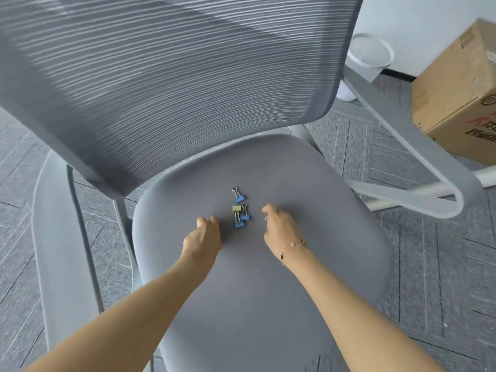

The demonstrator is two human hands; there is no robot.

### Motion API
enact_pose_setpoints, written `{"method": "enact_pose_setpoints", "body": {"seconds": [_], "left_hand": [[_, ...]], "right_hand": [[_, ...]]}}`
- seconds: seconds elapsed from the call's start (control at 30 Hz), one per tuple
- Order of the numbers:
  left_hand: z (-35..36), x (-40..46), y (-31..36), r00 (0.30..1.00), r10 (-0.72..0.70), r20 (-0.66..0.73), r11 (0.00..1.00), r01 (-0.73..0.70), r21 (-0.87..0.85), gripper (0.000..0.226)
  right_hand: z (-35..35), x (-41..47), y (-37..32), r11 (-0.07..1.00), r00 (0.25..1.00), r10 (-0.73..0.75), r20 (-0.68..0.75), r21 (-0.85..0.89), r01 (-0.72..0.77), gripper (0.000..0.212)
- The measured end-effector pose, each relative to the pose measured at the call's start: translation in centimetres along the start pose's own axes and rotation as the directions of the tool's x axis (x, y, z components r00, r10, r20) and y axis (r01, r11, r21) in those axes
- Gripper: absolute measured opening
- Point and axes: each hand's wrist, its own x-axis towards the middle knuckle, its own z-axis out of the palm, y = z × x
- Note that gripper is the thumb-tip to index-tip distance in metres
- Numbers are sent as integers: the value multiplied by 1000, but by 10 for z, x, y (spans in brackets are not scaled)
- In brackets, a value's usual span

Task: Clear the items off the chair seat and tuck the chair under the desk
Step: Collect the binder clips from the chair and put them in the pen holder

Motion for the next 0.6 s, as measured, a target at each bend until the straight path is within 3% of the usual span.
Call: {"method": "enact_pose_setpoints", "body": {"seconds": [0.1, 0.2, 0.23, 0.33, 0.5, 0.6], "left_hand": [[-1, 4, -3, 1000, -8, 19, 996, 10, -90, 49], [-8, 9, -13, 998, -52, 31, 965, 58, -257, 34], [-12, 12, -20, 996, -79, 48, 950, 89, -299, 30], [-22, 20, -41, 987, -142, 75, 922, 160, -353, 25], [-19, 30, -47, 997, -73, 13, 903, 71, -423, 27], [-14, 32, -45, 999, -50, 7, 915, 49, -399, 19]], "right_hand": [[7, 12, -14, 999, 998, -19, -58, 25, 20, 36], [21, 17, -35, 999, 975, 0, -222, 43, 9, 19], [26, 19, -41, 1000, 953, -5, -303, -7, 3, 28], [44, 22, -49, 993, 931, -27, -364, -120, -18, 51], [55, 25, -45, 970, 914, -81, -397, -243, -20, 41], [57, 26, -36, 960, 907, -100, -409, -279, -20, 51]]}}
